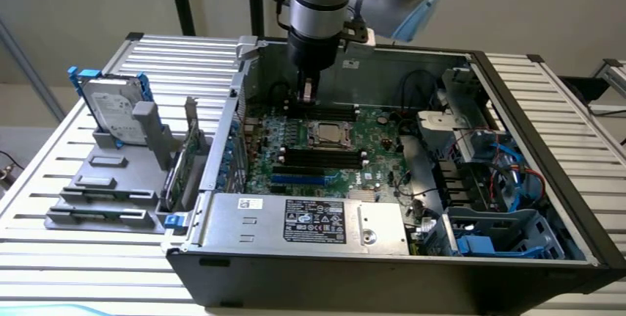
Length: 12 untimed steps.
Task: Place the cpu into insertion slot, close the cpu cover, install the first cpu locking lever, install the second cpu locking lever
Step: 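Close the cpu cover, then install the first cpu locking lever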
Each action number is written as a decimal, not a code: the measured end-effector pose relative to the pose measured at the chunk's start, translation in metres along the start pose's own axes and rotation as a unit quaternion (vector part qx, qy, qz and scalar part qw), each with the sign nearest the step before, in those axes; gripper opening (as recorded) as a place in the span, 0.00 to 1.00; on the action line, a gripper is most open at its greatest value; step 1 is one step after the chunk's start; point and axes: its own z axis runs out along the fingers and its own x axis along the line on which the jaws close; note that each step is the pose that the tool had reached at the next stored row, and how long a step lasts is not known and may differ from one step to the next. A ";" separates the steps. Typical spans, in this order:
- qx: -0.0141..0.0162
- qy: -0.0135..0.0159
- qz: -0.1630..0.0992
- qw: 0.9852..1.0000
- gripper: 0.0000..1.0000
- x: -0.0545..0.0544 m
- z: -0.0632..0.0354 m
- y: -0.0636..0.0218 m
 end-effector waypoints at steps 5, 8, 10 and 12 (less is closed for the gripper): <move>0.000 0.000 0.000 1.000 0.11 -0.002 -0.0001 -0.0024; 0.000 0.000 0.000 1.000 0.11 -0.002 -0.0001 -0.0024; 0.000 0.000 0.000 1.000 0.11 -0.002 -0.0001 -0.0024; 0.000 0.000 0.000 1.000 0.11 -0.002 -0.0001 -0.0024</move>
